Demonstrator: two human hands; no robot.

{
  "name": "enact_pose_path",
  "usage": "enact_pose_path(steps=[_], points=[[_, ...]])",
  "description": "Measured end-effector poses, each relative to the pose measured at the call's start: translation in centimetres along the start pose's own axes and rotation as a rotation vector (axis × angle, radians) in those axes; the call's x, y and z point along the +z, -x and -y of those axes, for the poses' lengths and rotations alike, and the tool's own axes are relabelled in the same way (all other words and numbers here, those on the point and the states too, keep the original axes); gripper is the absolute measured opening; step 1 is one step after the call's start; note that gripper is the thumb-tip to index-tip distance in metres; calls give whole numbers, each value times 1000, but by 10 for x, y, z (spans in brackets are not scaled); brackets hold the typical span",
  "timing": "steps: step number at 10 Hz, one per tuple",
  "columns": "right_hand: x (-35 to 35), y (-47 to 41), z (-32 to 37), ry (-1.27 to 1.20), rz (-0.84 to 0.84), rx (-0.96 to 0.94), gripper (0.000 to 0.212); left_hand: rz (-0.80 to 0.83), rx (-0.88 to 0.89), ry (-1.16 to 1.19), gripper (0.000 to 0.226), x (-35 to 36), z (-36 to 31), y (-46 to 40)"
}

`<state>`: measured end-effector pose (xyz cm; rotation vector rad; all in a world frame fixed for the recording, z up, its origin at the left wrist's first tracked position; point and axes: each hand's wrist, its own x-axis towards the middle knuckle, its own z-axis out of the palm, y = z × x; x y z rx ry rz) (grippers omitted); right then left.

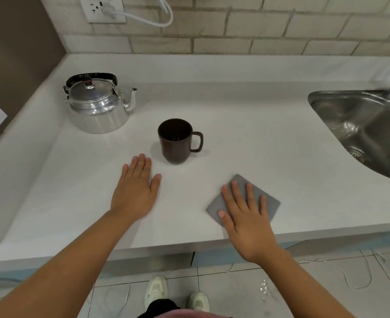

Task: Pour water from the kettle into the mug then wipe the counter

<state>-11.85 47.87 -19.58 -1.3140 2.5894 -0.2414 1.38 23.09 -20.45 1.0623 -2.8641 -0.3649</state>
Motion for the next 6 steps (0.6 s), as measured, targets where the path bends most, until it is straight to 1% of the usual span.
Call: enact_pose_path(steps=[1,2,3,5,6], points=[[-12,2,-17,13,71,-243,59,-3,7,4,62,0,1,0],[-22,-4,-33,54,147,-391,58,2,12,-1,62,0,1,1],[-28,-10,-41,44,177,-456,57,0,17,-1,62,0,2,0],[-35,-13,-40,-57,200,-438,58,34,11,12,62,-6,1,-1],[-61,-25,-35,-158,195,-364,58,144,19,-21,64,-25,5,-10]])
